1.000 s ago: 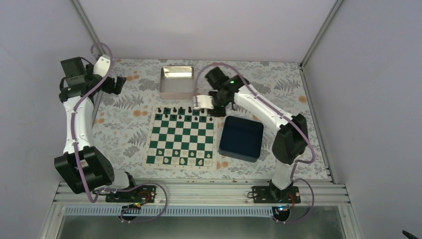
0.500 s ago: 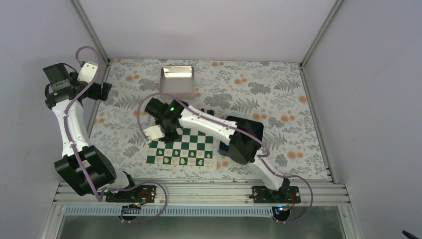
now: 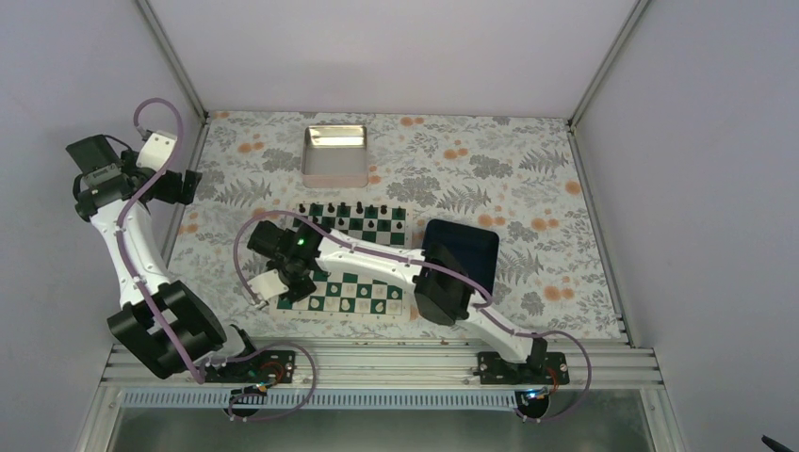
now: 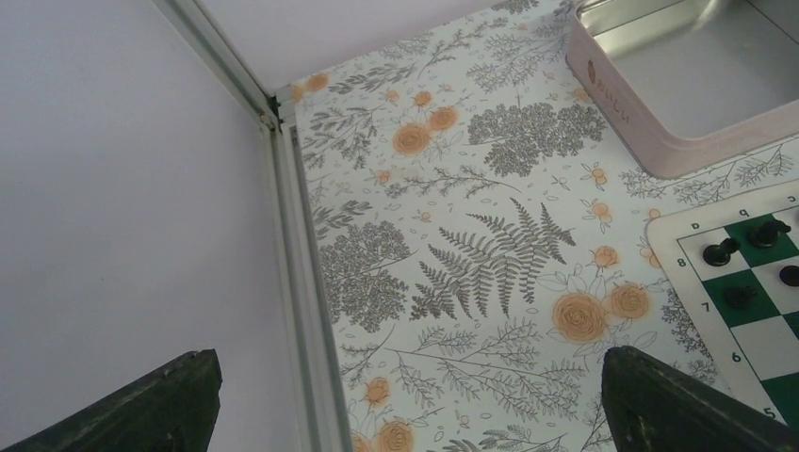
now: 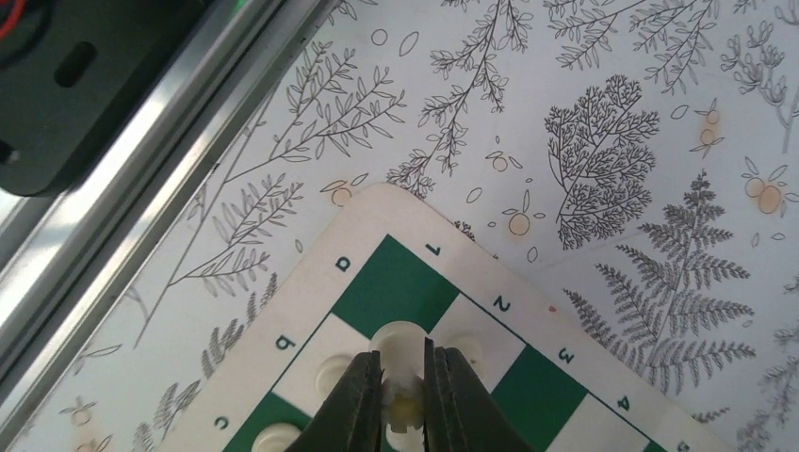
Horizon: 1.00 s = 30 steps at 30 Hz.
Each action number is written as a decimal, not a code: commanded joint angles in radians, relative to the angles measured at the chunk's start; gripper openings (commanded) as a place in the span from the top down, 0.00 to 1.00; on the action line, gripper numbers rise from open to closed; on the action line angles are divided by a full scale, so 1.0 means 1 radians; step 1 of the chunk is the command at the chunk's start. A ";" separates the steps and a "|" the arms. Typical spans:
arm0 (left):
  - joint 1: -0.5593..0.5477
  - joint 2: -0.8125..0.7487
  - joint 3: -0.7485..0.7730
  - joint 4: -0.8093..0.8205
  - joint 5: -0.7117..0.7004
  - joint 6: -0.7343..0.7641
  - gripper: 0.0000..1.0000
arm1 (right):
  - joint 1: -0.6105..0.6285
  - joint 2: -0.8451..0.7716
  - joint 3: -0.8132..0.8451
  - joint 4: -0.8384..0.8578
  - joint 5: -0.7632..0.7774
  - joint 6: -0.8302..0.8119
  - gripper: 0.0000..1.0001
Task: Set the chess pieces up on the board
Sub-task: Place the chess piece on the chessboard.
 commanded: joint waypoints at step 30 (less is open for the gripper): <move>0.062 -0.015 -0.048 -0.025 0.150 0.076 0.00 | 0.011 0.110 0.008 0.081 -0.012 0.007 0.90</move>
